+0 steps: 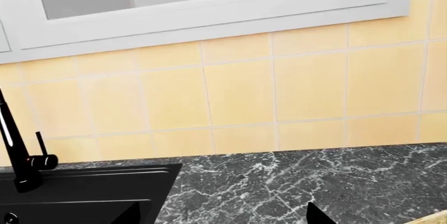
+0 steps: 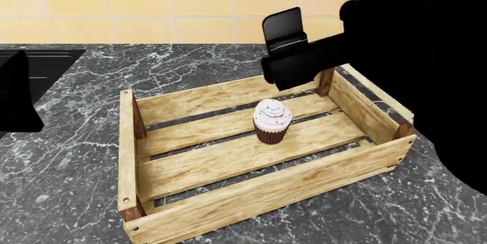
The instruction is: Move the fresh-baked cupcake off the tray onto the counter, and place the bowl used for mixing into the sink.
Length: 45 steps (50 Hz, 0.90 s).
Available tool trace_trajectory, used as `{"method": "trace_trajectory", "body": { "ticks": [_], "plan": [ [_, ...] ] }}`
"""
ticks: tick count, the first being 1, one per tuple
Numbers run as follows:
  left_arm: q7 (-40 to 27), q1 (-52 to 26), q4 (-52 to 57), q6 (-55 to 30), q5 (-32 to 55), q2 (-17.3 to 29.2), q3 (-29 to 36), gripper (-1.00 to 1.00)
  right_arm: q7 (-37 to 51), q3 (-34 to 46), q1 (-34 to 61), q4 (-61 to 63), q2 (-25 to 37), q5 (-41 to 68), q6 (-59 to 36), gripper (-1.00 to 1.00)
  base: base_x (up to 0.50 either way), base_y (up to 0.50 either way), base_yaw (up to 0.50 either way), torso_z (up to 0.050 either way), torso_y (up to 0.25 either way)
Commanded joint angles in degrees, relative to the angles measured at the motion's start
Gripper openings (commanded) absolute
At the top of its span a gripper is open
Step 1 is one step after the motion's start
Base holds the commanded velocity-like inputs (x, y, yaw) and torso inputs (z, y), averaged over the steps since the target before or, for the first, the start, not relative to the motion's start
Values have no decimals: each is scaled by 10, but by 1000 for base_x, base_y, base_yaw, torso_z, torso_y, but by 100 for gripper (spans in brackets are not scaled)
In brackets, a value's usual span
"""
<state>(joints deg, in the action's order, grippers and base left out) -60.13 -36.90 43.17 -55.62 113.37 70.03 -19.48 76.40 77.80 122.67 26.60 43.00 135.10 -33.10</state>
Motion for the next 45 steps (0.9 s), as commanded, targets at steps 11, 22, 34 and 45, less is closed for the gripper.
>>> {"method": "trace_trajectory", "body": {
  "ticks": [11,22,34,45],
  "plan": [
    [7,-11,-4,3,-16,-10,27,100,-114,48,-80,-145,-60,-21,23,100,0,0,0,0,0],
    [7,-6,-1,2,-14,-10,22,100,-127,68,-123,-139,-51,-17,17,100,0,0,0,0,0],
    [10,7,1,-3,-20,-15,11,100,-121,85,-130,-138,-51,-7,-4,100,0,0,0,0,0],
    [8,13,3,-4,-19,-16,7,100,-128,93,-144,-141,-49,-17,-10,100,0,0,0,0,0]
  ]
}}
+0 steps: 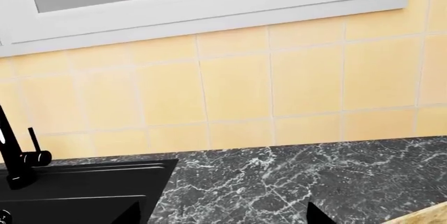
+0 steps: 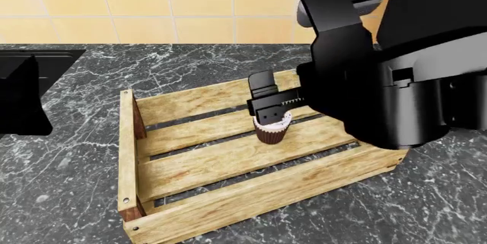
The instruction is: Move the fresh-baked cupcake off the tray onto the counter, and place the bowl used for mixing into the sink.
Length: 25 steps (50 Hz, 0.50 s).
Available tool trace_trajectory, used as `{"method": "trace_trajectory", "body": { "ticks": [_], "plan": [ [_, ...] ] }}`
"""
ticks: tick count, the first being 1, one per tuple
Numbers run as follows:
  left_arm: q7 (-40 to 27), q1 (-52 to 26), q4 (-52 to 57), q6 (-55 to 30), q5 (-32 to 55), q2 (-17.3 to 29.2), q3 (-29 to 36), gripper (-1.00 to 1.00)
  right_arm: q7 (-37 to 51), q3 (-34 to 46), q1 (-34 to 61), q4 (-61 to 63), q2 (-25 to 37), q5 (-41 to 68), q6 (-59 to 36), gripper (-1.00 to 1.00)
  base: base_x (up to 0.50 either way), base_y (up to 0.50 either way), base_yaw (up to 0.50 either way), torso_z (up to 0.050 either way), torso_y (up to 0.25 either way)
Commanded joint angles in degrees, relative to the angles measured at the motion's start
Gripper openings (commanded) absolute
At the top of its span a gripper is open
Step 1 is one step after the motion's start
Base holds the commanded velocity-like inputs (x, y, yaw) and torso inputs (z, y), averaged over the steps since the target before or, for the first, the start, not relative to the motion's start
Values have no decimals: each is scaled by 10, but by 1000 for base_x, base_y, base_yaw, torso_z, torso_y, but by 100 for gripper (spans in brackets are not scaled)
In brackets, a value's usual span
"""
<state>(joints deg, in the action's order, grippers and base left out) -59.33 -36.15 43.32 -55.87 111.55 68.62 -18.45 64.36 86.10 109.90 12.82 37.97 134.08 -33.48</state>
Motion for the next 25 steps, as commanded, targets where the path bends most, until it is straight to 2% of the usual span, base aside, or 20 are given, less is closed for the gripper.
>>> {"method": "trace_trajectory", "body": {
  "ticks": [1,25],
  "plan": [
    [0,6,2,-2,-3,-2,-3,100,-9,10,-18,-3,2,-8,-5,100,0,0,0,0,0],
    [3,22,1,-7,-5,-5,-18,100,-54,4,-66,-2,-8,-44,22,100,0,0,0,0,0]
  ]
}}
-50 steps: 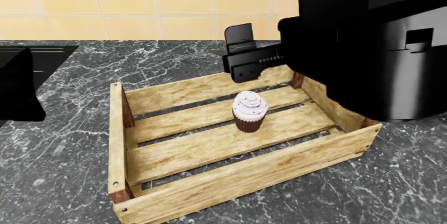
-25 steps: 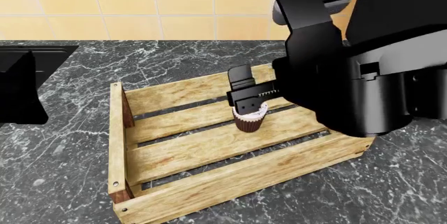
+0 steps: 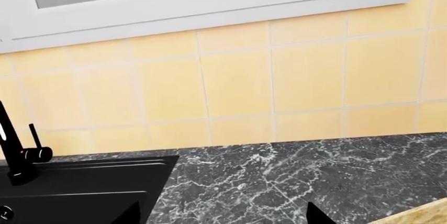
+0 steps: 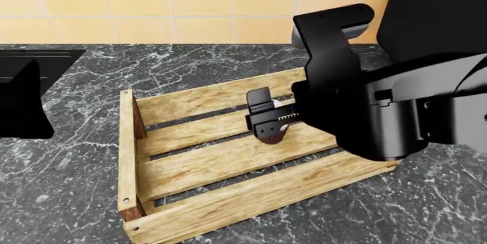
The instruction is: Move the fresh-baked cupcake off the tray onto the counter, and place the bowl used for mixing into the sink.
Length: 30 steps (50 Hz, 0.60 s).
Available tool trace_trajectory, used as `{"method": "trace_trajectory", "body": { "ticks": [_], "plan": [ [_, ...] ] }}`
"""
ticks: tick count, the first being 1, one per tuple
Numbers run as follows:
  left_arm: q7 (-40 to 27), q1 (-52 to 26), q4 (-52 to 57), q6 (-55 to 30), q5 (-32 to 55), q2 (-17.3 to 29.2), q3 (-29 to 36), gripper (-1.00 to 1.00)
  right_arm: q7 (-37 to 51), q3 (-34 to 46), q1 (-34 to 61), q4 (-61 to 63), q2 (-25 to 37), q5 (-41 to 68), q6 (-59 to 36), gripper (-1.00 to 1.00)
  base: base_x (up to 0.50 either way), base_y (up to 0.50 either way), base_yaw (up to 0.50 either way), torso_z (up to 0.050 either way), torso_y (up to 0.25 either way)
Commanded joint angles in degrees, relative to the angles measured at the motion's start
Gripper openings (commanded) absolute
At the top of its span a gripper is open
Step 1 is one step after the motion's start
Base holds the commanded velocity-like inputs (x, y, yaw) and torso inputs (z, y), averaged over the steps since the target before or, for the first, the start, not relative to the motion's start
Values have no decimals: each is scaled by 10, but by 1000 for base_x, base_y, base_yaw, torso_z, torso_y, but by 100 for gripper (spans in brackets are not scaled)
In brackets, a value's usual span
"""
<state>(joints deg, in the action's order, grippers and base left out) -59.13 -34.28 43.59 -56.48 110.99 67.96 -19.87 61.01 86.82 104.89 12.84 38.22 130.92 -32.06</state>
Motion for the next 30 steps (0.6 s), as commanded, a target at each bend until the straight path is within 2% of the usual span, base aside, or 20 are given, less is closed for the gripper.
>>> {"method": "trace_trajectory", "body": {
  "ticks": [1,30],
  "plan": [
    [1,4,-1,-1,1,1,-5,100,-22,-3,-16,-3,-11,-13,8,100,0,0,0,0,0],
    [9,18,-3,-6,-10,-8,-16,100,-57,11,-62,-31,-34,-52,17,100,0,0,0,0,0]
  ]
}}
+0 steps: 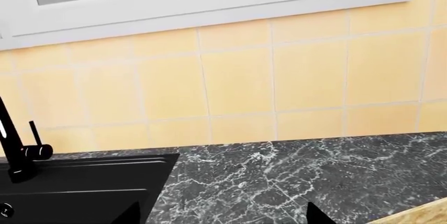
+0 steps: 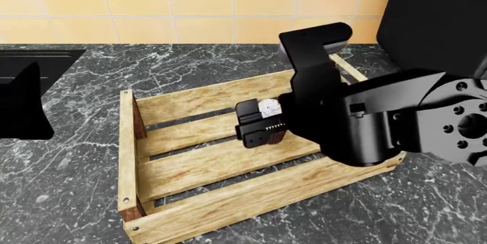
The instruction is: Move the fresh-baked cupcake off the tray onto the counter, and place the bowl used for mixing into the sink.
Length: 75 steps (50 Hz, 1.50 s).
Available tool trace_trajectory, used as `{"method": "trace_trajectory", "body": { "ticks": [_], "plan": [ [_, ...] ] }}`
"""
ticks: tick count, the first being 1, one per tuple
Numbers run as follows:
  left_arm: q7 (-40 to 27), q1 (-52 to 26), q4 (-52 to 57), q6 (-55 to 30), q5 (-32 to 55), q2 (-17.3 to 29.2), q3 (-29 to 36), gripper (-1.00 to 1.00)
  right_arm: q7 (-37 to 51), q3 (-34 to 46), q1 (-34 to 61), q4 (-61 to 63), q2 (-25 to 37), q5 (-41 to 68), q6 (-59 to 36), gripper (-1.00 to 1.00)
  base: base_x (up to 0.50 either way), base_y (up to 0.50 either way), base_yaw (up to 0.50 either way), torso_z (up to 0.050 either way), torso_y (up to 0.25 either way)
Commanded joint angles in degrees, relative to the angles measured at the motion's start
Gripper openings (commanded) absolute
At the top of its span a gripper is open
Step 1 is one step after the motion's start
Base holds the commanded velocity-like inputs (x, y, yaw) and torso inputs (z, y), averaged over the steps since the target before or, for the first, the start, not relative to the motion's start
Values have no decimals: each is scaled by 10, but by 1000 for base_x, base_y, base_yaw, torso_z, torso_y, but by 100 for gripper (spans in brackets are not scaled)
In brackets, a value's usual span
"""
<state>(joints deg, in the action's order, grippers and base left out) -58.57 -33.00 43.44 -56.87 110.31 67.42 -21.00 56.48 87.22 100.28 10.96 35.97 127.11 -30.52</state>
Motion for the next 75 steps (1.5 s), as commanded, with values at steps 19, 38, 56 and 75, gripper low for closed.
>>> {"method": "trace_trajectory", "body": {
  "ticks": [19,38,56,75],
  "plan": [
    [1,10,3,-2,-6,-5,-5,100,-17,22,-37,-29,-17,-28,-3,100,0,0,0,0,0],
    [4,13,1,-1,-8,-6,-7,100,-23,33,-54,-40,-24,-41,-6,100,0,0,0,0,0],
    [10,19,0,-4,-13,-9,-12,100,-31,40,-42,-37,-30,-90,-19,-100,0,0,0,0,0],
    [9,25,1,-5,-10,-6,-19,100,52,5,84,33,42,-20,-74,-100,0,0,0,0,0]
  ]
}}
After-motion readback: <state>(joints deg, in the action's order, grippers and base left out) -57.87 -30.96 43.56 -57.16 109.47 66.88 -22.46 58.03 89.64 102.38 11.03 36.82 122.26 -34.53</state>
